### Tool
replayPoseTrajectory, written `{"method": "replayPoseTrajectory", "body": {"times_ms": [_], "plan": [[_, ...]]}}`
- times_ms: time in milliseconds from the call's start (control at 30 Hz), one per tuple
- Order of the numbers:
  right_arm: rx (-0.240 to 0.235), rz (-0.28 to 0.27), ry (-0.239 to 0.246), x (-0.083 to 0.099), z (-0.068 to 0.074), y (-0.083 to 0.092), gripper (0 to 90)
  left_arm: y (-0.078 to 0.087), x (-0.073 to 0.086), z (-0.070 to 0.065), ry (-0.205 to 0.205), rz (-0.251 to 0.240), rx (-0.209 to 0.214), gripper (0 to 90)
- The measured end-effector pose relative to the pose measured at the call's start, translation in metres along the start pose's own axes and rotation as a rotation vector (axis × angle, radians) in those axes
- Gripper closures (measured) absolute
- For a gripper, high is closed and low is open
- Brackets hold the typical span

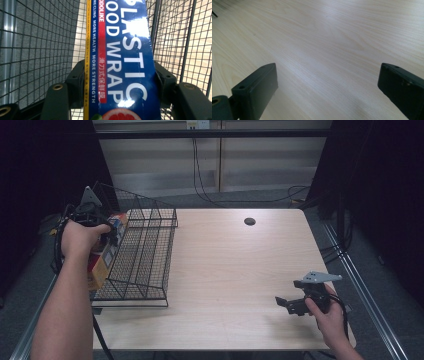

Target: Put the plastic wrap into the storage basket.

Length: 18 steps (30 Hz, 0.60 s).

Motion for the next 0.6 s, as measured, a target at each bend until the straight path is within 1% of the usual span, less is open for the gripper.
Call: {"method": "replayPoseTrajectory", "body": {"times_ms": [33,67,100,133,167,233,267,300,333,367,400,467,500,567,600], "plan": [[0.003,-0.002,-0.001,0.000,0.000,0.000,2.7,0.001,0.000,0.001,-0.010,-0.006,0.003,39.7],[0.002,-0.001,-0.004,0.000,0.000,0.000,2.7,0.002,0.000,0.001,-0.008,-0.003,0.006,39.1],[0.001,-0.003,-0.005,0.000,0.001,0.000,2.7,0.004,0.000,0.002,-0.001,-0.012,0.004,39.1],[0.001,0.001,-0.007,0.000,0.001,0.000,2.7,0.008,-0.001,0.001,0.014,-0.039,0.014,39.6],[0.001,0.001,-0.007,0.000,0.001,0.000,2.7,0.011,-0.002,0.001,0.012,-0.057,0.007,39.3],[-0.003,0.003,-0.004,0.000,0.001,0.000,2.7,0.016,-0.002,-0.001,0.003,-0.048,0.014,39.0],[-0.004,0.005,-0.005,0.000,0.002,0.000,2.7,0.017,-0.003,-0.004,0.014,-0.050,0.026,38.3],[-0.002,0.003,0.000,0.000,0.002,0.000,2.7,0.018,-0.002,-0.005,0.003,-0.048,0.031,37.3],[-0.003,0.001,0.001,0.000,0.002,0.000,2.7,0.019,-0.003,-0.006,-0.001,-0.055,0.022,35.6],[-0.003,0.001,0.002,0.000,0.002,0.000,2.7,0.019,-0.003,-0.008,-0.004,-0.062,0.033,34.2],[-0.003,0.001,0.000,0.000,0.002,0.001,2.7,0.019,-0.003,-0.009,-0.014,-0.066,0.028,33.2],[-0.005,0.002,0.000,0.000,0.002,0.001,2.7,0.020,-0.003,-0.012,-0.007,-0.074,0.034,32.2],[-0.006,0.004,0.001,0.001,0.001,0.001,2.7,0.020,-0.003,-0.014,-0.001,-0.079,0.047,31.2],[-0.005,0.005,0.002,0.001,0.001,0.001,2.7,0.022,-0.004,-0.017,-0.019,-0.091,0.049,29.3],[-0.004,0.000,0.000,0.001,0.001,0.001,2.7,0.022,-0.004,-0.020,-0.019,-0.106,0.053,27.1]]}}
Point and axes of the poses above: each handheld gripper's, and its own axes: y roughly backward along the jaws, x roughly out of its underside, z roughly to its left, the point moved 2 cm from there along -y, roughly forward along the jaws, and after that the axes turned 14 degrees about -y, right-handed, at the moved point
